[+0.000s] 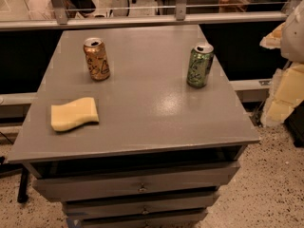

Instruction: Move green can near sponge

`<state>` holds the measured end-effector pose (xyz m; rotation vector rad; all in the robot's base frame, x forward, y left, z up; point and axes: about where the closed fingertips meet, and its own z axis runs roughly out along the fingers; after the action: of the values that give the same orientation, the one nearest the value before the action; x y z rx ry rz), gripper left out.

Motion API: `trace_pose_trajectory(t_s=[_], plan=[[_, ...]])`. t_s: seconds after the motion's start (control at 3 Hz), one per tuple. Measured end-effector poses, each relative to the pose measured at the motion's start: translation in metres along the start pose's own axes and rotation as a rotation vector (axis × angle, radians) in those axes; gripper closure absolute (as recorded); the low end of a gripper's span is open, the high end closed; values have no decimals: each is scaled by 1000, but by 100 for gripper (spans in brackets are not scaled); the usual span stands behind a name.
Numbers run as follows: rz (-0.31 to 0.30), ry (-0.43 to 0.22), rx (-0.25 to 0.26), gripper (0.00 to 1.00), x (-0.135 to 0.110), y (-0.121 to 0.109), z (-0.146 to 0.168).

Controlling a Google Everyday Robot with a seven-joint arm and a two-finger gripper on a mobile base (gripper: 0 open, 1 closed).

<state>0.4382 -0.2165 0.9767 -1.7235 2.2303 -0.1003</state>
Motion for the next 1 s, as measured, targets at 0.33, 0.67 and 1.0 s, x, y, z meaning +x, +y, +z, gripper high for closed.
trace_pose_trajectory(t_s=[0.33,0.67,1.0], plan=[[0,0,0,0,0,0,0],[4,-17,5,0,-1,0,1],[45,-86,12,0,3,-8,19]])
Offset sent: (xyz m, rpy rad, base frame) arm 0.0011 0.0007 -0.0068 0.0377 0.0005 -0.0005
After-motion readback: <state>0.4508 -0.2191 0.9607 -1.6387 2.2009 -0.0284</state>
